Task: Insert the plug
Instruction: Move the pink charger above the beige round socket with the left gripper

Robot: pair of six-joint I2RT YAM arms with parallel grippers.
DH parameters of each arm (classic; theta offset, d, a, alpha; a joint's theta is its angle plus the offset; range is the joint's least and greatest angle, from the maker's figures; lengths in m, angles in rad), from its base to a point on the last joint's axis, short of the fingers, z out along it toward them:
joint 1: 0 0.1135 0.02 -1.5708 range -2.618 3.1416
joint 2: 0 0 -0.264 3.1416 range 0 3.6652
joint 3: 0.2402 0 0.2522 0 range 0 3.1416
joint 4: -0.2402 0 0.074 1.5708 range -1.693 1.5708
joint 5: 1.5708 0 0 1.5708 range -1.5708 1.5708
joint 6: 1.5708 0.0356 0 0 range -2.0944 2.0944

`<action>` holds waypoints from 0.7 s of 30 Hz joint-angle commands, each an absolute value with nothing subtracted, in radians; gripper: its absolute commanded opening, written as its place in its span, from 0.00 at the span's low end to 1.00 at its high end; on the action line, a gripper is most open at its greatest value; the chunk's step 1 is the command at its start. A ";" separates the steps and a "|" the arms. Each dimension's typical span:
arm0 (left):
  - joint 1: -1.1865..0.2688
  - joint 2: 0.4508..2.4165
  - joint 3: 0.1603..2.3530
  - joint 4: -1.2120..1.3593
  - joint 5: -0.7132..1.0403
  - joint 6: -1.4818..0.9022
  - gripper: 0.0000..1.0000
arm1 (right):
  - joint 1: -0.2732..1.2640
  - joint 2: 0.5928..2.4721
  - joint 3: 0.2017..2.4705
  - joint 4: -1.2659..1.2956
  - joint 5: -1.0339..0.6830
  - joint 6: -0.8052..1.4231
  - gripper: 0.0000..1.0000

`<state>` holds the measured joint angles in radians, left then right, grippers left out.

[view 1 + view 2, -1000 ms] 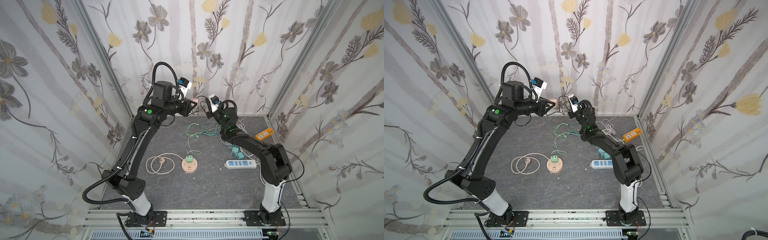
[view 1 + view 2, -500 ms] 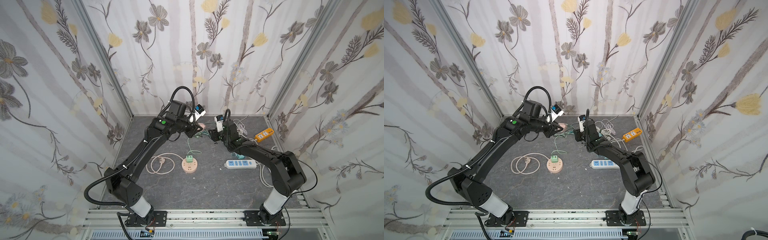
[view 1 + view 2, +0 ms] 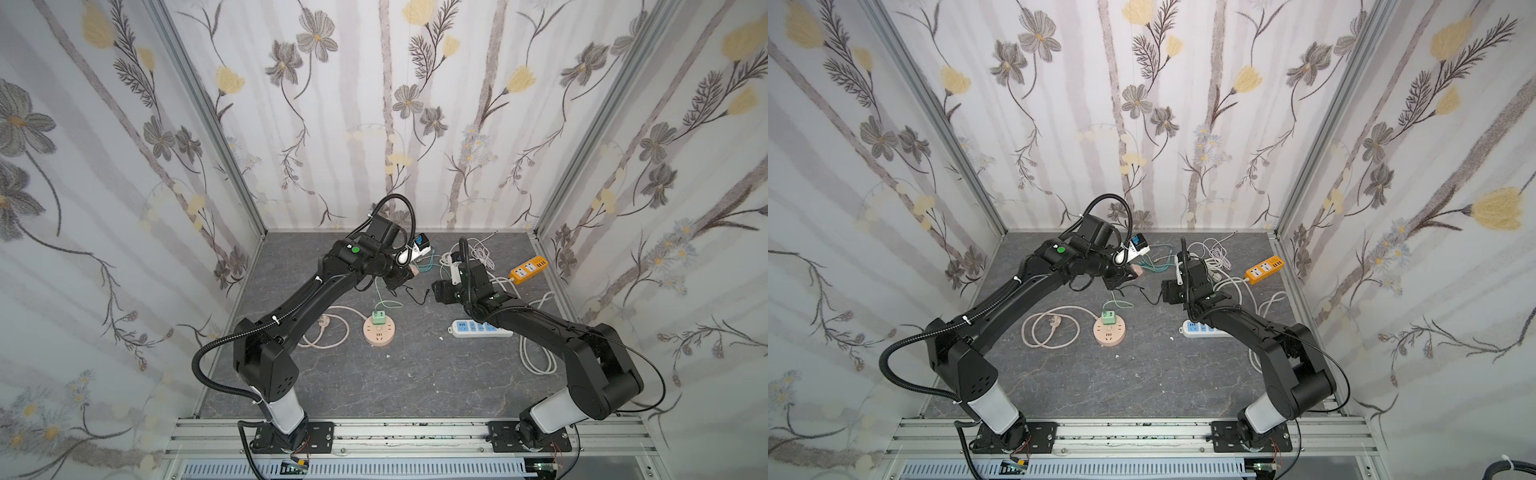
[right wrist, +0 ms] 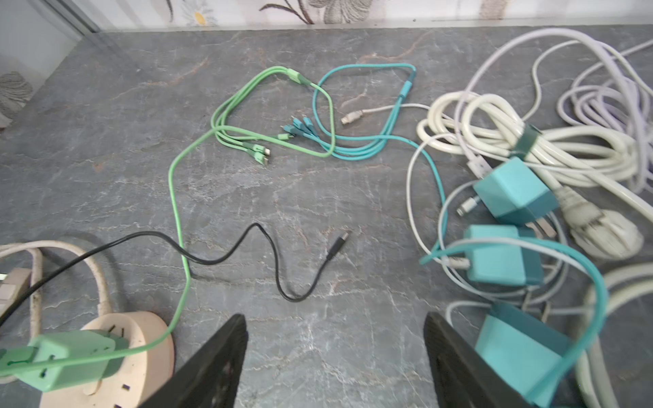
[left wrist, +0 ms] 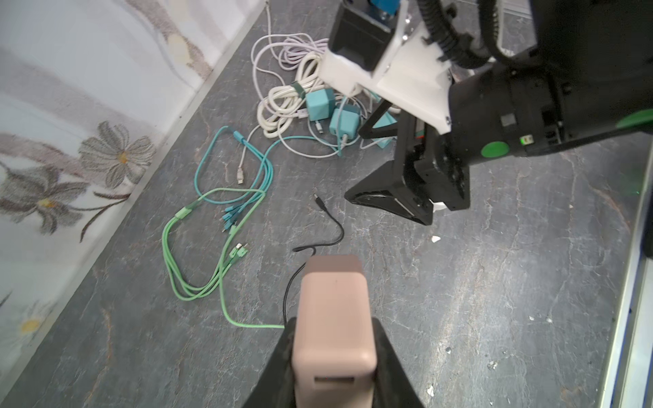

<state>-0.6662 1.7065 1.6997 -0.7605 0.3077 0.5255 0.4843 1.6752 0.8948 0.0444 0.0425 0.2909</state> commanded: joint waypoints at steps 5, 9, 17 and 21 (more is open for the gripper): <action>-0.715 1.705 1.644 -0.843 0.267 0.660 0.00 | 0.482 1.541 0.794 0.105 0.181 0.310 0.99; -0.764 1.717 1.603 -0.904 0.250 0.753 0.00 | 0.482 1.475 0.750 0.109 0.238 0.298 0.99; -0.777 1.771 1.560 -0.952 0.133 0.807 0.00 | 0.482 1.425 0.709 0.094 0.276 0.290 0.99; -0.778 1.764 1.560 -0.953 0.202 0.833 0.00 | 0.482 1.430 0.710 0.089 0.273 0.290 0.99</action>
